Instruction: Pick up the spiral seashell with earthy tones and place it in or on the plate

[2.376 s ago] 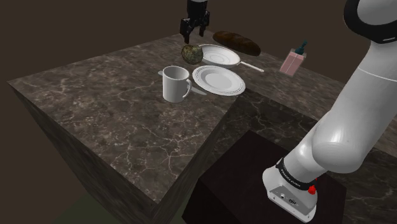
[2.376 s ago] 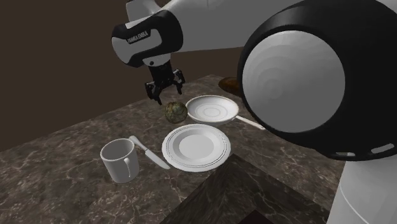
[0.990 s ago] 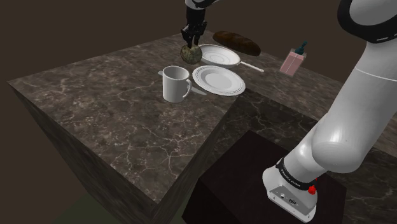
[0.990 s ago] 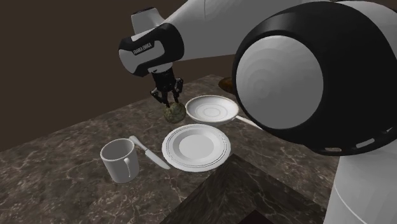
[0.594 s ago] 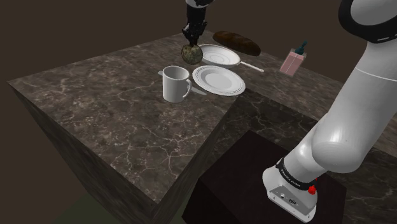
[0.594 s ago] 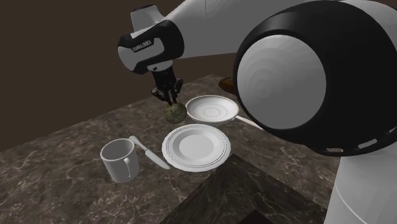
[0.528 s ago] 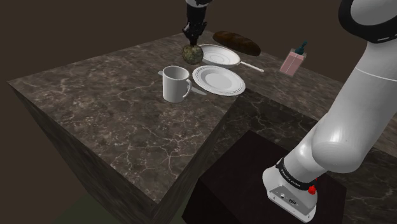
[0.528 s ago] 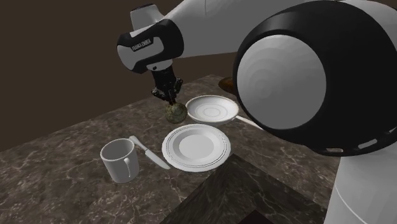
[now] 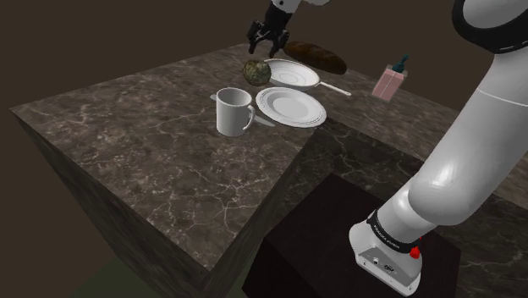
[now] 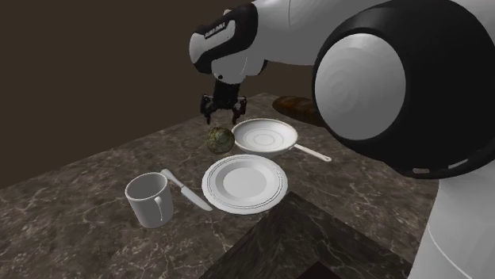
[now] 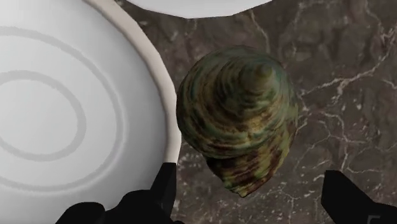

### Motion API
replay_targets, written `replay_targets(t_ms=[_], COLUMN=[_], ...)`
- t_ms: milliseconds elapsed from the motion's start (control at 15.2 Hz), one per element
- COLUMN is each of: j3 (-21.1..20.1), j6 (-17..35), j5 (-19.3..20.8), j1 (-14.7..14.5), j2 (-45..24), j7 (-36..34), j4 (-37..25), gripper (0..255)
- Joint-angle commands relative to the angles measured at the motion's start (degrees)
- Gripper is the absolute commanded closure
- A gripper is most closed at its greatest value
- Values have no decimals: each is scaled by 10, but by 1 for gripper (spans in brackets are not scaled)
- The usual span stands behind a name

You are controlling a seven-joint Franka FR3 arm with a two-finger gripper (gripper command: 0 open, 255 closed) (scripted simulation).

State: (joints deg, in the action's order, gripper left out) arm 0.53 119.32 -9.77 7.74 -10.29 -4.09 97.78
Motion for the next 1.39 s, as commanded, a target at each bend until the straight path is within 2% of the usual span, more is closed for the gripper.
replay_targets(t_ms=[0, 462, 990, 1056, 1320], j3=[4, -3, -3, -3, -3], j6=[50, 95, 95, 95, 96], j5=[-135, -143, -143, -143, -143], j1=[36, 27, 27, 27, 27], j2=[6, -26, -26, -26, -26], j7=[13, 17, 17, 17, 17], j4=[33, 43, 43, 43, 44], gripper=[0, 0, 0, 255, 255])
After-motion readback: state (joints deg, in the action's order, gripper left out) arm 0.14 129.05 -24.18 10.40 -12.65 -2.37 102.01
